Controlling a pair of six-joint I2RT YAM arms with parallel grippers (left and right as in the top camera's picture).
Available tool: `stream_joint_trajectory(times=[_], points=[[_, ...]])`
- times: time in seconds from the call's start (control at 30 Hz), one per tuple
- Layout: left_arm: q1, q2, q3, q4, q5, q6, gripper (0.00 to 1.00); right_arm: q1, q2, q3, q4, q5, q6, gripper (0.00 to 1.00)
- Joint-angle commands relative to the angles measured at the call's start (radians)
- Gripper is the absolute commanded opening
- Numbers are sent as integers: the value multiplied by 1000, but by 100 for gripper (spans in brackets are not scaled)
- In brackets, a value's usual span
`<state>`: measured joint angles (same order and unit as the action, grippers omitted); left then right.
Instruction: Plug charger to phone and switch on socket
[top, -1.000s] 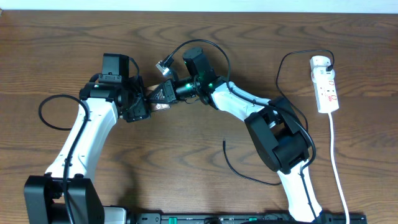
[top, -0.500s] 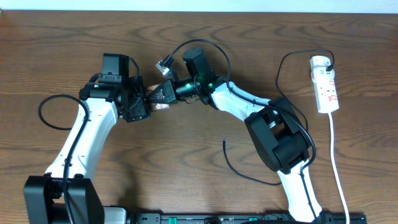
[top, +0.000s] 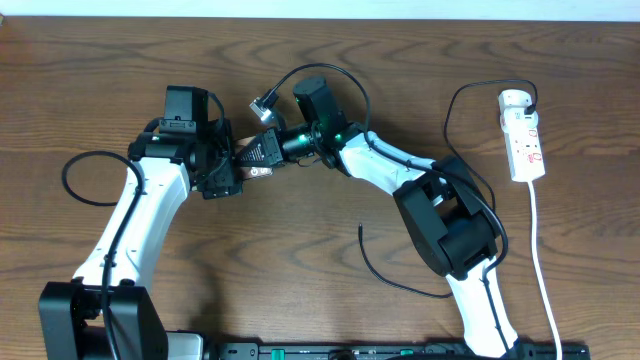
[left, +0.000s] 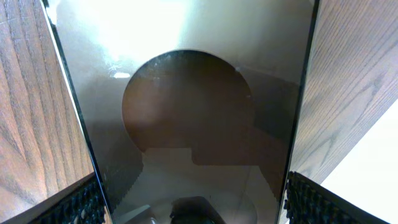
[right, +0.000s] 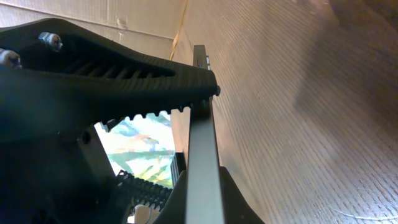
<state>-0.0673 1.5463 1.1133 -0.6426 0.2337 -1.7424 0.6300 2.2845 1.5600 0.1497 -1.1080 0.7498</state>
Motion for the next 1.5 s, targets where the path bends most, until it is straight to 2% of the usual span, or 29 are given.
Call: stream_joint_trajectory(times=[0.0,0.1,0.23,0.4,0.5,1.07,1.23,1.33,1.47], points=[[-2,-10,25,2,-6,46,89,6,5,8,3,-50,-15,1],[-2,-10,25,5,-6,66,89,6,5,8,-2,-50,-15,1],[-1,-15,25,63,18,203,89,5,5,8,-11,-50,-15,1],[-1,-37,25,100,51,246,89,2,5,8,-12,-50,-14,1],[-1,-66,25,123,54,319,89,-5,5,8,-20,-50,-14,1],[0,-371,25,95,73,518,89,-93,5,8,-30,-42,0,1],[0,-436,25,59,72,576,89,-148,5,8,-30,-3,118,1],[0,-453,25,58,69,624,89,-187,5,8,-29,19,277,1],[0,-450,25,58,60,651,89,-226,5,8,-17,36,560,1]])
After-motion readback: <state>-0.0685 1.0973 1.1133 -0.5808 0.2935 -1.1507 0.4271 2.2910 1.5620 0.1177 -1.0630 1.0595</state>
